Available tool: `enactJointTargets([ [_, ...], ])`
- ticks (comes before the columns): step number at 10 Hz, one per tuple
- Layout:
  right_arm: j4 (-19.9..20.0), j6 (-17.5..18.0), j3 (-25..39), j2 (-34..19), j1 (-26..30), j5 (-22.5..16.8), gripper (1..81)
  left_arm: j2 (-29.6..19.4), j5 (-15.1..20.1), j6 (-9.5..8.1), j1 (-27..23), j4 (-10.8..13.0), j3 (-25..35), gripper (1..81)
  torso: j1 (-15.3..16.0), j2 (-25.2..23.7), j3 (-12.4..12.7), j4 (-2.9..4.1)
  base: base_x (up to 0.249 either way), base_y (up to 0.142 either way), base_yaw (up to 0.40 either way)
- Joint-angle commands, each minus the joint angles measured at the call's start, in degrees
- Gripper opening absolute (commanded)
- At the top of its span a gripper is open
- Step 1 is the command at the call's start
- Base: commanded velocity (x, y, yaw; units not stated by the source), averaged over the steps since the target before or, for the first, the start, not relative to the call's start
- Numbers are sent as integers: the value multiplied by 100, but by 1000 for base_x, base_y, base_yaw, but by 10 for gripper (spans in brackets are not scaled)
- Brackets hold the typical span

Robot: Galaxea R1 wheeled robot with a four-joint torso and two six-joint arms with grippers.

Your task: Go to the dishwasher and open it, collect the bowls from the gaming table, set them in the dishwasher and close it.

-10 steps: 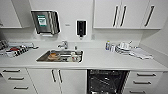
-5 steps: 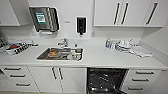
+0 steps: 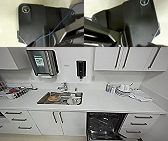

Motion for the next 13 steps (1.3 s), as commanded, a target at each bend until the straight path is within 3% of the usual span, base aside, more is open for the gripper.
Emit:
enactJointTargets([
  [1,211,-62,-140,-28,148,-334,811,-118,389,14,-98,0,16,811,-361,562,0,0,0,0,0],
  [2,211,-61,-131,-19,148,-361,811,-118,389,14,-90,-8,16,811,-500,778,329,0,0,0,0],
  [6,211,-61,-149,-28,148,-370,811,-100,389,14,-98,0,16,811,-931,1451,833,0,0,0,0],
  [11,238,-52,-246,-10,140,-352,811,-74,389,14,-98,0,16,811,-1611,2487,1720,0,0,0,0],
  [13,229,-53,-246,-10,149,-361,811,-30,389,14,-98,0,-36,811,-1882,2892,1837,0,0,0,0],
])
